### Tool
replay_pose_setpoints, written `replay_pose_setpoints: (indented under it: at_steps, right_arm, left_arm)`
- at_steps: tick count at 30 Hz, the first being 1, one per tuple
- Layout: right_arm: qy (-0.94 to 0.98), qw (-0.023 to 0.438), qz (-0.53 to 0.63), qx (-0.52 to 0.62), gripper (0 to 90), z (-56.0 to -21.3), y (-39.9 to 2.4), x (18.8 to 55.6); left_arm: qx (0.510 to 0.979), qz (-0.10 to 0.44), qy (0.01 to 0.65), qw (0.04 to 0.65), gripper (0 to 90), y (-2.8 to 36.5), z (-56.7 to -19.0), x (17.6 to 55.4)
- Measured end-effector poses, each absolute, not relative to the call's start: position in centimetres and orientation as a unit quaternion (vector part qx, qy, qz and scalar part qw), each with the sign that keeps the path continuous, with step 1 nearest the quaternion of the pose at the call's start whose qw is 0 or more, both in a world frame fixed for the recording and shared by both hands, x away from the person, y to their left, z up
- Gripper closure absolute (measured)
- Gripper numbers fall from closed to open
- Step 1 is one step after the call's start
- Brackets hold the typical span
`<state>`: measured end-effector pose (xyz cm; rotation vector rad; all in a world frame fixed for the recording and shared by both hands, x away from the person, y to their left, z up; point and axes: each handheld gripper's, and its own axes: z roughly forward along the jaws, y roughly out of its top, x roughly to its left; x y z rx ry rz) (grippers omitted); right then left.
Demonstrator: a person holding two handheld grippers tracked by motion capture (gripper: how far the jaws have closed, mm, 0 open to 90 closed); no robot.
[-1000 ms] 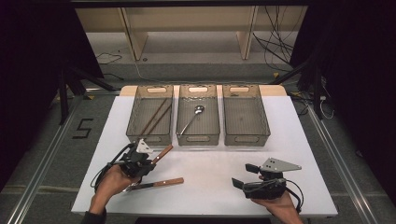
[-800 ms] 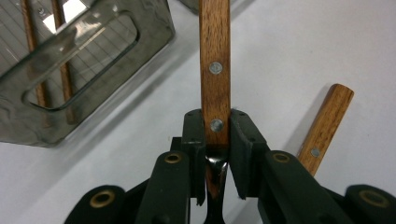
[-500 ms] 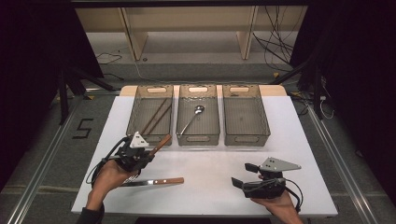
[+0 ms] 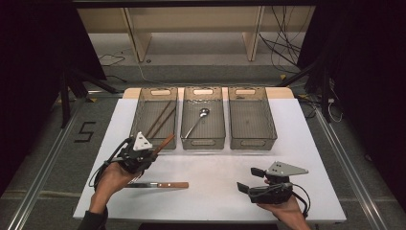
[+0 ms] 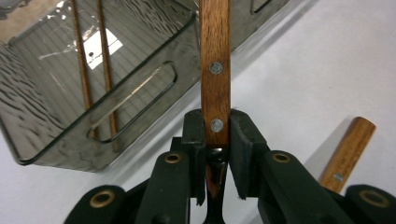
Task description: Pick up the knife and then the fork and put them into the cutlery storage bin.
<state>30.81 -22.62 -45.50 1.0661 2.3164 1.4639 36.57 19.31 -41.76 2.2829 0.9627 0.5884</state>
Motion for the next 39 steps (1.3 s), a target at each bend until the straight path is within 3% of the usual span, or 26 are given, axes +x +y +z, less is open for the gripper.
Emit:
replay_pose_setpoints:
  at_steps: [13,27,39]
  right_arm:
    - [0.784,0.102,0.497,0.358,22.5,-45.4,-22.6,30.8]
    - [0.789,0.122,0.503,0.331,22.6,-44.1,-21.8,30.3]
    - [0.811,0.172,0.492,0.265,22.9,-42.4,-18.8,29.7]
  left_arm:
    - [0.855,0.222,0.359,0.300,77.4,19.5,-40.8,36.3]
    - [0.891,0.137,0.311,0.302,77.4,16.1,-40.7,35.1]
    - [0.907,0.072,0.282,0.304,77.3,13.1,-40.8,34.9]
